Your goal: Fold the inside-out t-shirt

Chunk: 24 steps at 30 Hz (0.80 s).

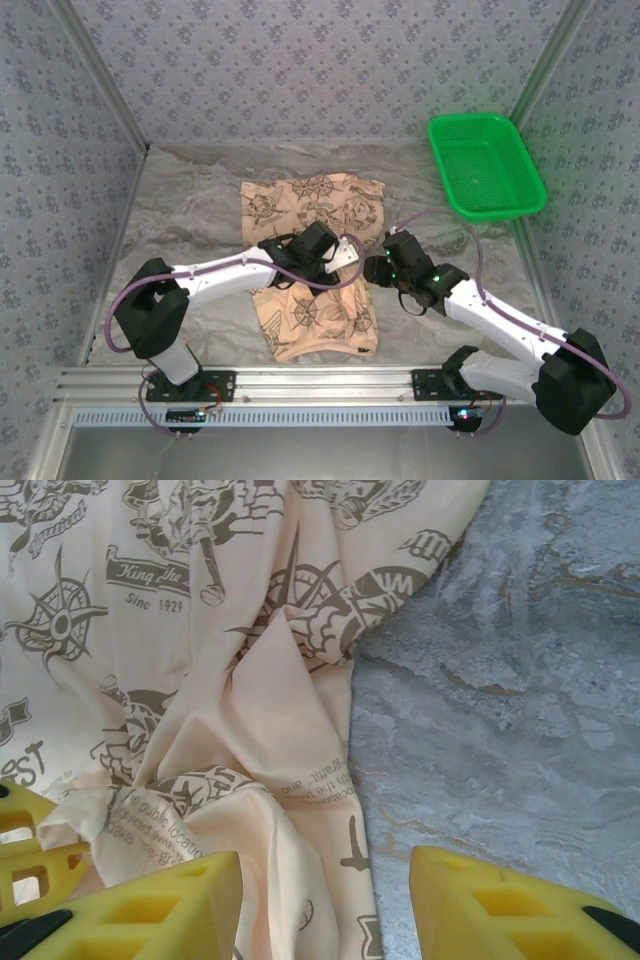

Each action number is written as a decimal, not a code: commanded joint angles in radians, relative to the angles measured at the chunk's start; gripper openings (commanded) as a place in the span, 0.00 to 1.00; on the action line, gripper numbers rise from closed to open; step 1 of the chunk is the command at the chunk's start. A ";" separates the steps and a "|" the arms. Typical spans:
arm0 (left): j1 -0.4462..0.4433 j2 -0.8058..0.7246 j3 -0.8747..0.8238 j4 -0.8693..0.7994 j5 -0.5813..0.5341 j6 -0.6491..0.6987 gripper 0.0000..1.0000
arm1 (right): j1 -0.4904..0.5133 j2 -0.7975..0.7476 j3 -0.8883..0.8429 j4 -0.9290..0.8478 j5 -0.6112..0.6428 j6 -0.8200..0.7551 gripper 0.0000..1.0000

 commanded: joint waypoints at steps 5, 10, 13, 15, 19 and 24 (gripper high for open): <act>0.058 -0.092 0.049 -0.092 0.134 -0.105 0.00 | 0.146 0.043 0.066 -0.077 0.004 -0.093 0.50; 0.149 -0.131 -0.008 -0.068 0.303 -0.283 0.00 | 0.269 0.078 0.044 -0.024 -0.014 -0.025 0.50; 0.162 -0.144 -0.048 -0.038 0.340 -0.329 0.00 | 0.318 0.095 0.018 0.024 0.006 -0.007 0.50; 0.167 -0.146 -0.062 -0.025 0.371 -0.349 0.00 | 0.340 0.104 0.021 0.033 0.026 0.022 0.51; 0.176 -0.142 -0.090 0.016 0.461 -0.400 0.00 | 0.382 0.118 0.053 0.018 0.125 0.037 0.53; 0.190 -0.141 -0.126 0.026 0.522 -0.429 0.00 | 0.407 0.162 0.061 0.027 0.246 0.049 0.52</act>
